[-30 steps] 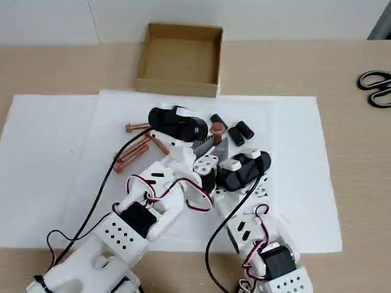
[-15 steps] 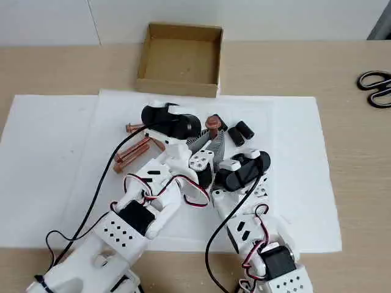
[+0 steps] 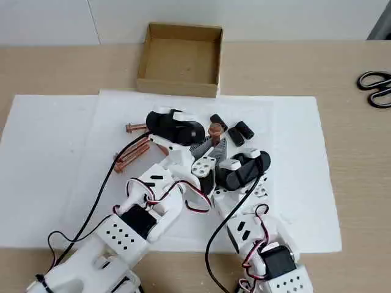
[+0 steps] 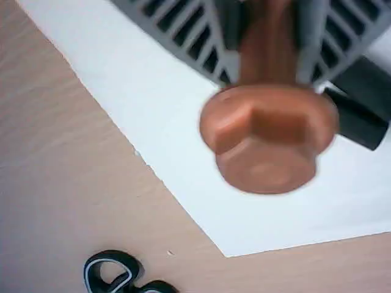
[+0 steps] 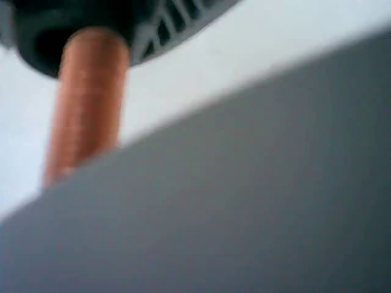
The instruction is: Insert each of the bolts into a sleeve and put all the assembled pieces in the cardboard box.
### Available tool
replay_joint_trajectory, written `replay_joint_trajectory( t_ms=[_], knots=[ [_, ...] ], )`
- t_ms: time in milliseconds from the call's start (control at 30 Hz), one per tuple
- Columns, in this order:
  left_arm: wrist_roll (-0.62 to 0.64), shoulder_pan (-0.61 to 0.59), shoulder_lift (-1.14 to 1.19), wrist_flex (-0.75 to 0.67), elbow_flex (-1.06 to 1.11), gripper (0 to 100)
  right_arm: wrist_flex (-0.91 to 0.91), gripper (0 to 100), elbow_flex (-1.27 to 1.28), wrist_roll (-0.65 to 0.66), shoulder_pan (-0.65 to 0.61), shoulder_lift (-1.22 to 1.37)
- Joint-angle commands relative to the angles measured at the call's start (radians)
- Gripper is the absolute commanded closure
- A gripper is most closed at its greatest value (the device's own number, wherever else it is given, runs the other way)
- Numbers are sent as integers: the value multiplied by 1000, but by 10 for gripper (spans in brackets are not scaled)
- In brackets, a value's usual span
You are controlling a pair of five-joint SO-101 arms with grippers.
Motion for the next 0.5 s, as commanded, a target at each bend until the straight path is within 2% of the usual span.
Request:
replay_joint_trajectory(
  t_ms=[0,233,400,467],
  knots=[
    [25,11,-6,-21,-2,995,-24,985,-11,-9,-4,-19],
    [32,5,-5,-32,12,995,-22,985,-11,-9,-4,-19],
    [29,-28,-5,-201,97,995,-22,985,-11,-9,-5,-19],
    [29,-26,-5,-221,116,995,-22,985,-11,-9,-5,-19]
  ],
)
